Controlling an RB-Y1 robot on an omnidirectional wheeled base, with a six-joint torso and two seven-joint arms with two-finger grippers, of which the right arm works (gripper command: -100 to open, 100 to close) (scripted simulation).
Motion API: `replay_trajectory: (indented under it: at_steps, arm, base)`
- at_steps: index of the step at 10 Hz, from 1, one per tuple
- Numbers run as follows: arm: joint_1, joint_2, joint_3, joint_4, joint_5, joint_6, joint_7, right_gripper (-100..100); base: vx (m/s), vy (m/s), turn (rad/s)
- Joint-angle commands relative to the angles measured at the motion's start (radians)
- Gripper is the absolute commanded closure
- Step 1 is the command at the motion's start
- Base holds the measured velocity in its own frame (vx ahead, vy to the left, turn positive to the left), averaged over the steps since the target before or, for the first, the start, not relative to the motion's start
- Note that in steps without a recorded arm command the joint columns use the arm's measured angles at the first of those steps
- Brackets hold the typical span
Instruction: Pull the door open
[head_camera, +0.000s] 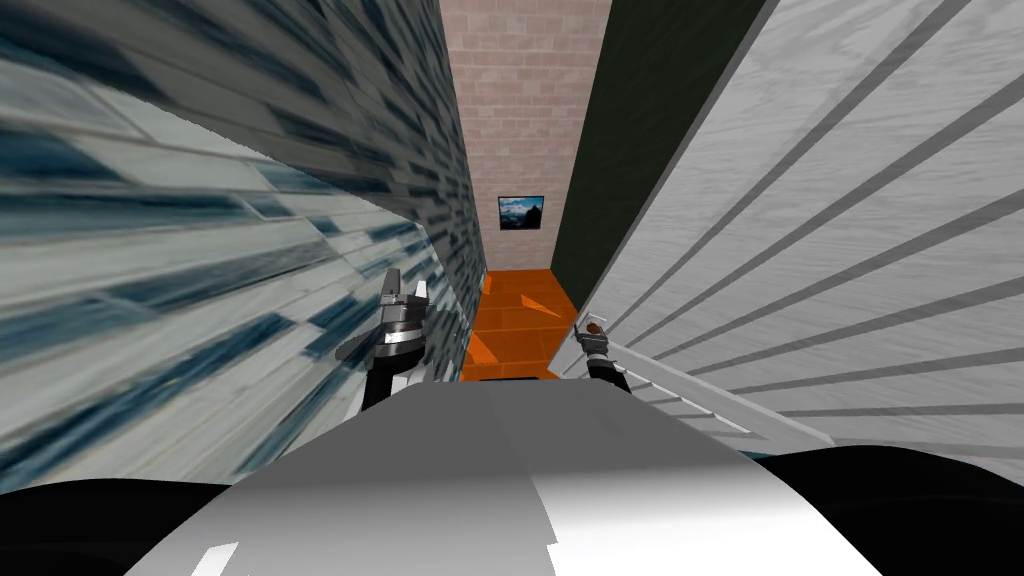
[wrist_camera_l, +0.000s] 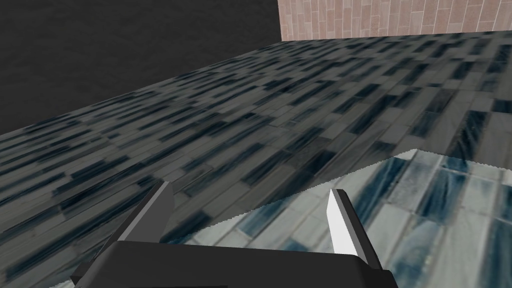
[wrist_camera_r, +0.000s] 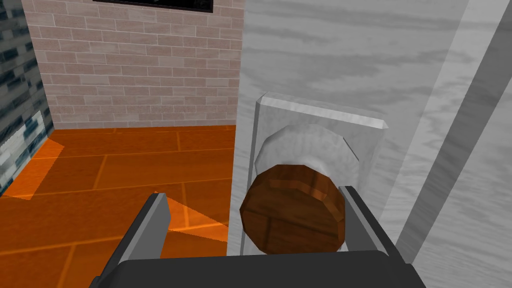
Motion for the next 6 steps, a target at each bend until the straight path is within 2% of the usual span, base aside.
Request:
replay_trajectory:
  at_steps: [1,4,6]
  arm:
    - [-0.004,0.009,0.004,-0.020,0.011,-0.010,0.013,100]
    - [0.027,0.026,-0.031,-0.035,0.017,-0.028,0.037,100]
    - [0.049,0.043,-0.055,-0.047,0.013,-0.037,0.050,100]
  base:
    - [-0.032,0.001,0.142]
    - [-0.022,0.011,0.104]
    - [-0.002,0.005,0.024]
